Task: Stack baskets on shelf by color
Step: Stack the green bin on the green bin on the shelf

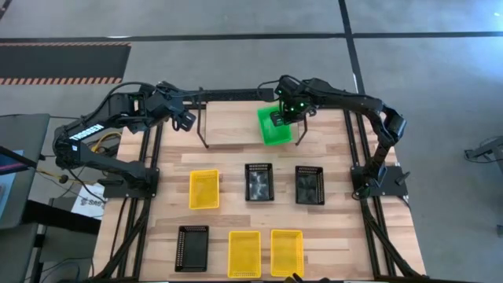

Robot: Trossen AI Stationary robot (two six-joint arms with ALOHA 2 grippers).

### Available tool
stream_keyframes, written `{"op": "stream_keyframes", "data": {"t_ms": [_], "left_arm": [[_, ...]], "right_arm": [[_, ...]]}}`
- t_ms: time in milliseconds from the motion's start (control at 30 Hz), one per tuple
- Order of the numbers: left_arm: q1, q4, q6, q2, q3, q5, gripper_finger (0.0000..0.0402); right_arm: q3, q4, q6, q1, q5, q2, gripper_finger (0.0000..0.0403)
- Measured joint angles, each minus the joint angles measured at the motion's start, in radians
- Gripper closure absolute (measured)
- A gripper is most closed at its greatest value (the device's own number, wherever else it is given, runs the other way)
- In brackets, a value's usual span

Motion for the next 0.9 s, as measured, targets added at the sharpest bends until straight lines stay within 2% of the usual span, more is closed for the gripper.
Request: {"op": "stream_keyframes", "data": {"t_ms": [267,500,667,833,900], "left_arm": [[0.0,0.0,-0.003,0.0,0.0,0.0,0.0178],[0.0,0.0,-0.003,0.0,0.0,0.0,0.0178],[0.0,0.0,-0.003,0.0,0.0,0.0,0.0178],[0.0,0.0,-0.003,0.0,0.0,-0.001,0.0178],[0.0,0.0,-0.004,0.0,0.0,-0.001,0.0178]], "right_arm": [[0.087,-0.041,-0.012,0.0,0.001,0.0,0.0246],[0.227,-0.037,-0.035,0.026,0.011,0.0,0.0249],[0.246,0.059,-0.095,0.107,0.004,-0.001,0.0287],[0.246,0.111,-0.136,0.195,0.0,0.032,0.0381],[0.244,0.12,-0.164,0.22,-0.001,0.062,0.0392]]}}
